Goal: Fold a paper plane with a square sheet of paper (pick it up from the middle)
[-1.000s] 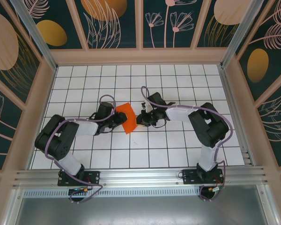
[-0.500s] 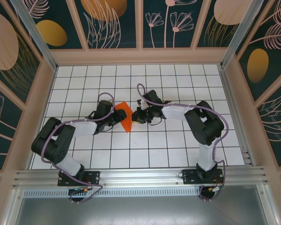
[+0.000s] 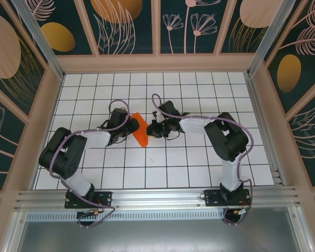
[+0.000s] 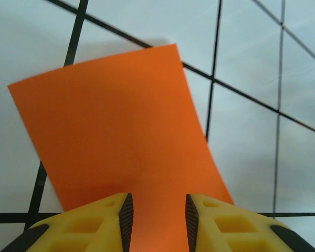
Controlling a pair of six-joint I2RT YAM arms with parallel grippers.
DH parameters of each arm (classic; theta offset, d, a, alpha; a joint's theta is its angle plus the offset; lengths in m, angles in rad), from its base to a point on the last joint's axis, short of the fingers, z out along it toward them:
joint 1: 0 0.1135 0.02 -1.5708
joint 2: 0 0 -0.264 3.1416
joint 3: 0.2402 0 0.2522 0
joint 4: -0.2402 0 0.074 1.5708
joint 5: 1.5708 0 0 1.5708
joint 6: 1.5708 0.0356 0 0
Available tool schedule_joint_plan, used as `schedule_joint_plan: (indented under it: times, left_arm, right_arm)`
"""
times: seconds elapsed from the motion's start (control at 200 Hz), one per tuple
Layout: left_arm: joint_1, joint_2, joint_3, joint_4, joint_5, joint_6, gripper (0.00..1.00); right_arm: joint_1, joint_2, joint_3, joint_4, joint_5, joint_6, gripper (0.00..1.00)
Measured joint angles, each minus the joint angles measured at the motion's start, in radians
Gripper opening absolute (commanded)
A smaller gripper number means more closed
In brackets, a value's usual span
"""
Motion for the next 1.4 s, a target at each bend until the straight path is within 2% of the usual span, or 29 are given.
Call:
schedule_joint_plan:
  times: [0.235, 0.811, 1.211, 1.401]
  left_arm:
    - [0.000, 0.027, 0.003, -0.021, 0.000, 0.011, 0.28]
    - [0.001, 0.037, 0.005, -0.020, 0.000, 0.011, 0.28]
    - [0.002, 0.005, 0.017, -0.063, -0.022, 0.021, 0.35]
    - [0.021, -0.009, 0.056, -0.094, -0.055, 0.041, 0.31]
  right_arm:
    - [0.006, 0.020, 0.018, 0.016, -0.012, 0.000, 0.11]
    - [0.019, 0.094, 0.055, 0.128, -0.058, 0.042, 0.11]
    - [0.019, 0.134, 0.055, 0.173, -0.069, 0.056, 0.11]
    - [0.019, 0.134, 0.055, 0.173, -0.069, 0.056, 0.11]
